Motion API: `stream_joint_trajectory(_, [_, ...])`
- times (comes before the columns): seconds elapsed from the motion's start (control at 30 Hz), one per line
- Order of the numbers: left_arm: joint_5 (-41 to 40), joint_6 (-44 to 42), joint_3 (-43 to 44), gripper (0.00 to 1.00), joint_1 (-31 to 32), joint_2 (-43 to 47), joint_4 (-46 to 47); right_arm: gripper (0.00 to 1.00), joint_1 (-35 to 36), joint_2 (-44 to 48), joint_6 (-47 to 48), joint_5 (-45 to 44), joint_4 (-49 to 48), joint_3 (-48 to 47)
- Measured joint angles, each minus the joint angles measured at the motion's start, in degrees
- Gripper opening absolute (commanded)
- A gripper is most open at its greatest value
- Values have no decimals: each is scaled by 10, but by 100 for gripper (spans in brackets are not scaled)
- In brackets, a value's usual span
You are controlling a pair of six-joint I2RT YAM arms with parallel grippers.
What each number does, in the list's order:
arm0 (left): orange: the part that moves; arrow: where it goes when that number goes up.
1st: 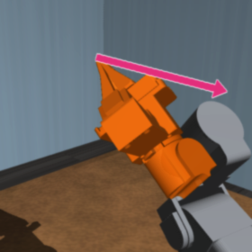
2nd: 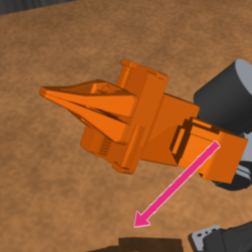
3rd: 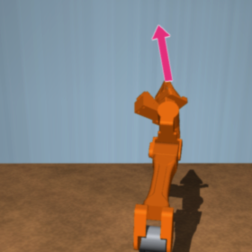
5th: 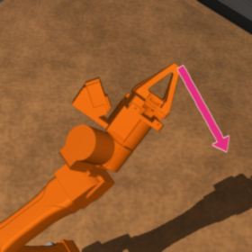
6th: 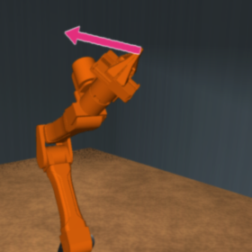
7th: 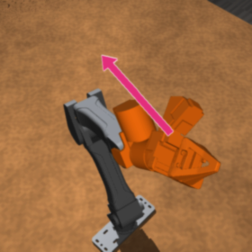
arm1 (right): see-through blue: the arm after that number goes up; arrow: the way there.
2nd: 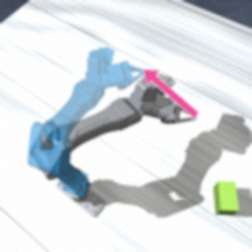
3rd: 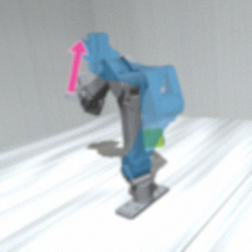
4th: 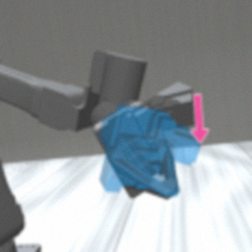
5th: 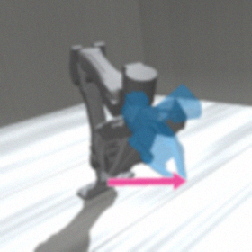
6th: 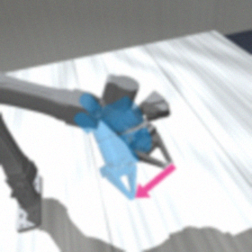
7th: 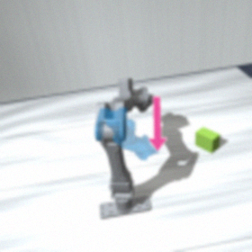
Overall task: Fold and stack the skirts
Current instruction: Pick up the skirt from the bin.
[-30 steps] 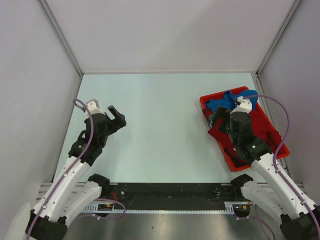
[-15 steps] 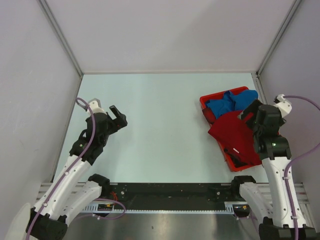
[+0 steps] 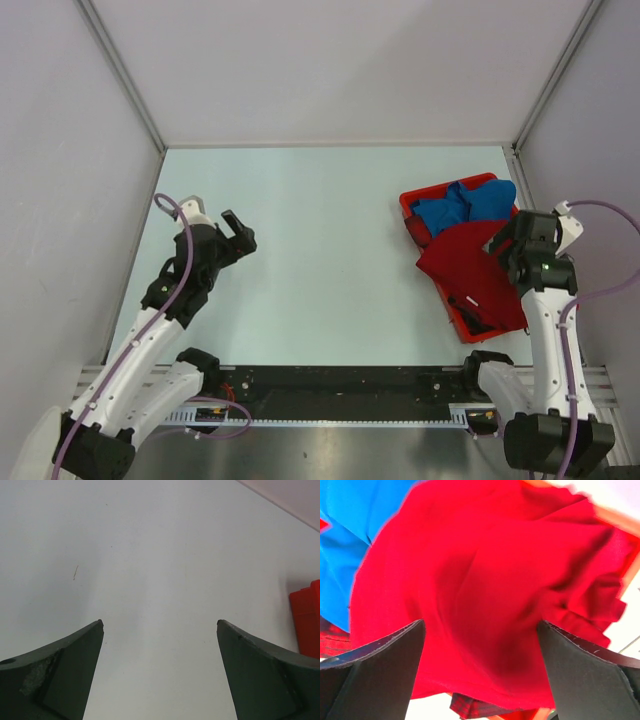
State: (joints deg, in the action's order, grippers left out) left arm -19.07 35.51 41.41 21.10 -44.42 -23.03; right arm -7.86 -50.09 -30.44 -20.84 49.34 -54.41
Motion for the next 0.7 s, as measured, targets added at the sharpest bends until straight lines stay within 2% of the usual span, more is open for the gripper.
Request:
stream_joint_trajectory(0.1, [0, 0, 0, 100, 0, -4, -2, 67, 0, -32, -1, 22, -23, 19])
stream_joint_trajectory(0.13, [0, 0, 0, 100, 0, -4, -3, 43, 0, -38, -3, 26, -30, 26])
stream_joint_trajectory(0.2, [-1, 0, 0, 100, 0, -2, -3, 20, -1, -39, -4, 28, -41, 42])
stream_joint_trajectory(0.23, [-2, 0, -1, 100, 0, -1, -3, 1, -2, -32, -7, 29, -45, 47])
stream_joint_trajectory(0.47, [-2, 0, -5, 100, 0, 9, -2, 0, -2, 103, 30, 60, -80, 52])
stream_joint_trajectory(0.7, [2, 1, -5, 100, 0, 10, -2, 0, -2, 177, 72, 224, -125, 39])
